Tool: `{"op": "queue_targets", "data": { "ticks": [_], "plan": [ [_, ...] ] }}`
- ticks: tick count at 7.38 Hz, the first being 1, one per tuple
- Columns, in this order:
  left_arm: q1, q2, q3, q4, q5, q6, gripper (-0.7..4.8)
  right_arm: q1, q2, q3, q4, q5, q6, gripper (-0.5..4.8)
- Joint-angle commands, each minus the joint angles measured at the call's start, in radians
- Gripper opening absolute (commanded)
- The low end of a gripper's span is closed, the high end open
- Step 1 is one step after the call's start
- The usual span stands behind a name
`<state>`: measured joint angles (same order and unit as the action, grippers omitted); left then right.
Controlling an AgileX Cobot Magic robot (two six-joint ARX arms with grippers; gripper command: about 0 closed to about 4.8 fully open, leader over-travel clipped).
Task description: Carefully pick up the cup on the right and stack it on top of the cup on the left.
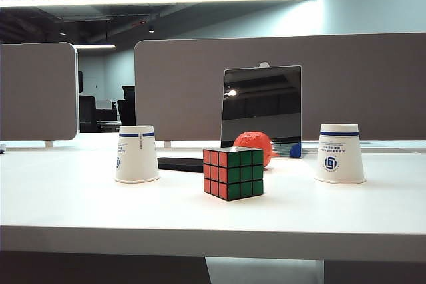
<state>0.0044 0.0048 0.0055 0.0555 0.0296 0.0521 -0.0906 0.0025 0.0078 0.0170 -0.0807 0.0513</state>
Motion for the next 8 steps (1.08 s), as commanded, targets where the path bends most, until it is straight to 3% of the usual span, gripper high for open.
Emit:
{"op": "queue_targets", "data": {
  "ticks": [1,6,8],
  "plan": [
    [0.0,0.0,0.002,0.009,-0.003,0.0,-0.06,0.001,-0.002,0.001,0.016,0.0,-0.002,-0.01],
    [0.0,0.0,0.002,0.009,-0.003,0.0,-0.06,0.001,-0.002,0.001,0.016,0.0,-0.002,-0.01],
    [0.0,0.0,0.002,0.01,0.105,-0.018,-0.06,0.001,-0.002,0.001,0.016,0.0,-0.002,-0.01]
  ]
}}
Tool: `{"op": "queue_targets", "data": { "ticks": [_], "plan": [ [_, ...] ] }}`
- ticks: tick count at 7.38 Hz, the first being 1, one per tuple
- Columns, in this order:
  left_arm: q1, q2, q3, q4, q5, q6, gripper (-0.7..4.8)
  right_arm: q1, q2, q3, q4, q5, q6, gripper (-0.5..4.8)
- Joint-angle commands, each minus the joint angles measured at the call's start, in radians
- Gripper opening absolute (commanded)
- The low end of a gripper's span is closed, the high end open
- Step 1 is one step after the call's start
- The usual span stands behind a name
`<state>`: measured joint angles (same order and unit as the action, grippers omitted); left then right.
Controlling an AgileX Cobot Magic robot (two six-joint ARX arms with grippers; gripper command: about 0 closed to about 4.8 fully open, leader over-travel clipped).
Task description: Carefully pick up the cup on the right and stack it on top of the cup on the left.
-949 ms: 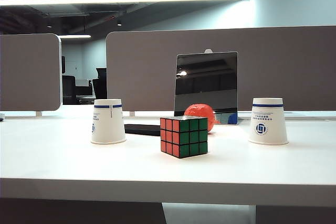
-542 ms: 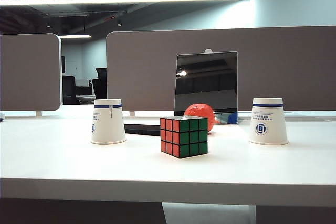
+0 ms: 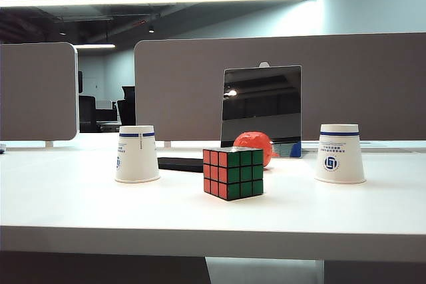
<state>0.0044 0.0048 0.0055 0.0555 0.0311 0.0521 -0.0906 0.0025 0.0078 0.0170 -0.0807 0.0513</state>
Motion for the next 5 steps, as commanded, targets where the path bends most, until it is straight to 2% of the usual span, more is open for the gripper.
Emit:
{"op": "queue_targets", "data": {
  "ticks": [1,2,3,4,5],
  "plan": [
    [0.0,0.0,0.002,0.013,0.325,-0.048,-0.06,0.001,-0.002,0.001,0.018,-0.008,-0.002,-0.01],
    [0.0,0.0,0.003,0.014,0.408,-0.053,-0.06,0.001,-0.002,0.001,0.019,-0.01,0.001,-0.01],
    [0.0,0.0,0.003,0.074,0.562,-0.063,-0.06,0.001,-0.002,0.001,0.083,-0.087,0.001,0.0],
    [0.0,0.0,0.003,0.111,0.607,-0.072,-0.05,0.001,-0.002,0.002,0.166,-0.164,0.002,-0.01],
    [0.0,0.0,0.003,0.113,0.616,-0.072,-0.06,0.001,-0.002,0.005,0.181,-0.185,0.002,-0.01]
  ]
}}
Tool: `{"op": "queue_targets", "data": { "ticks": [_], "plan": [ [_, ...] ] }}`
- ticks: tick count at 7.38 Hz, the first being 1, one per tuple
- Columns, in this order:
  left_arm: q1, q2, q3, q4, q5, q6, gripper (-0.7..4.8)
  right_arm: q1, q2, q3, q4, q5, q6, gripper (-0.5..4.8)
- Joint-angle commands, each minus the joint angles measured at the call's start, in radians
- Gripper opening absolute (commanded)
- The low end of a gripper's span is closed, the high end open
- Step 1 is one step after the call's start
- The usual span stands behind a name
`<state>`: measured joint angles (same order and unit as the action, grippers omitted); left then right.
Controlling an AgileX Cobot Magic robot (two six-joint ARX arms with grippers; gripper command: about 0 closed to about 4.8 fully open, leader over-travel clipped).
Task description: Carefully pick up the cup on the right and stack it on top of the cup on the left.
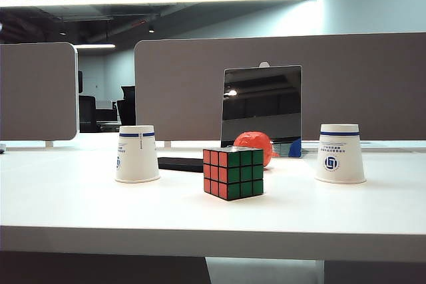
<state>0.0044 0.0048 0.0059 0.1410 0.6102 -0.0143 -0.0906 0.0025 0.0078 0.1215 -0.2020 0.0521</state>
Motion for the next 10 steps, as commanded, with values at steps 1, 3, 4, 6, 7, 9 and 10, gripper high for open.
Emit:
{"op": "queue_targets", "data": {
  "ticks": [1,3,4,6,7,9,10],
  "plan": [
    [0.0,0.0,0.002,0.025,0.068,-0.022,-0.06,0.002,-0.002,0.024,0.1,-0.093,0.009,0.01],
    [0.0,0.0,0.002,0.025,0.087,-0.028,-0.05,0.002,-0.002,0.065,0.092,-0.093,0.007,1.63],
    [0.0,0.0,0.002,0.025,0.087,-0.028,-0.05,0.002,-0.002,0.087,0.071,-0.098,0.007,2.1],
    [0.0,0.0,0.002,0.022,0.094,-0.029,-0.05,0.001,0.018,0.18,-0.136,-0.137,-0.065,2.51],
    [0.0,0.0,0.002,0.013,0.146,-0.047,-0.05,0.001,0.142,0.275,-0.226,-0.13,-0.084,2.88],
    [0.0,0.0,0.002,0.014,0.154,-0.047,-0.05,0.001,0.293,0.392,-0.245,-0.134,-0.087,3.44],
    [0.0,0.0,0.002,0.015,0.154,-0.047,-0.05,0.002,0.442,0.496,-0.26,-0.17,-0.1,4.03]
  ]
}}
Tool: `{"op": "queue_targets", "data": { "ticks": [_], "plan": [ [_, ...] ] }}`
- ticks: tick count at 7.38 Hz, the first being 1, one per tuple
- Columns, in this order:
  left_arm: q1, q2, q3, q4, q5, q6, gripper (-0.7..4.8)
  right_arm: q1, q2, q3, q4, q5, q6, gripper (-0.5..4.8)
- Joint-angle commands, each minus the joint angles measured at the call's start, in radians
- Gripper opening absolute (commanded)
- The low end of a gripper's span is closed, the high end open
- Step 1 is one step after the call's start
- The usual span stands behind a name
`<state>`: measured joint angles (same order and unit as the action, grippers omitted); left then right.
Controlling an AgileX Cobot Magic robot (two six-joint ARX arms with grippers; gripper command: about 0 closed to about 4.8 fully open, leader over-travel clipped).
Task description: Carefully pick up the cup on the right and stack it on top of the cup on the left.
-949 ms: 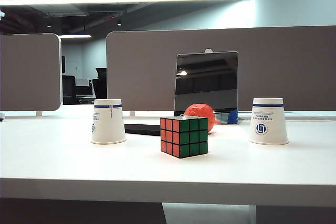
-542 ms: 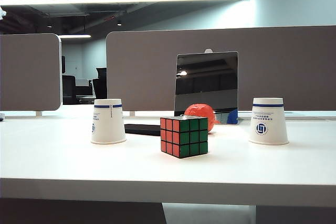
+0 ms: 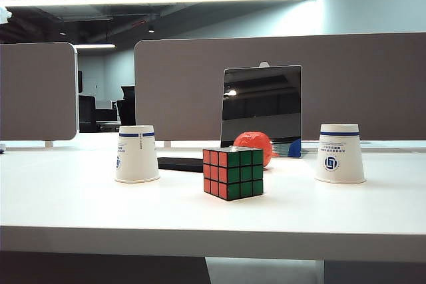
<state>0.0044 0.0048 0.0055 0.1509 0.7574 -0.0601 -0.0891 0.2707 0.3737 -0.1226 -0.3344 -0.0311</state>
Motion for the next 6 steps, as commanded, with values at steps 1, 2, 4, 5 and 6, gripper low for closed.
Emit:
{"op": "queue_targets", "data": {
  "ticks": [1,2,4,5,6],
  "plan": [
    [-0.001,0.0,0.002,0.006,0.006,-0.001,-0.05,0.0,0.222,0.158,-0.015,-0.051,-0.027,4.03],
    [-0.001,0.0,0.002,0.008,0.006,-0.002,-0.05,0.001,0.283,0.177,-0.01,-0.055,-0.029,4.14],
    [-0.001,0.0,0.002,0.007,0.006,-0.002,-0.05,0.03,0.453,0.179,0.03,-0.111,-0.03,4.36],
    [-0.001,0.0,0.002,0.008,0.006,-0.002,-0.05,0.054,0.491,0.179,0.044,-0.109,-0.032,4.36],
    [-0.001,0.0,0.002,0.007,0.006,-0.004,-0.05,0.132,0.592,0.179,0.119,-0.094,-0.06,4.36]
  ]
}}
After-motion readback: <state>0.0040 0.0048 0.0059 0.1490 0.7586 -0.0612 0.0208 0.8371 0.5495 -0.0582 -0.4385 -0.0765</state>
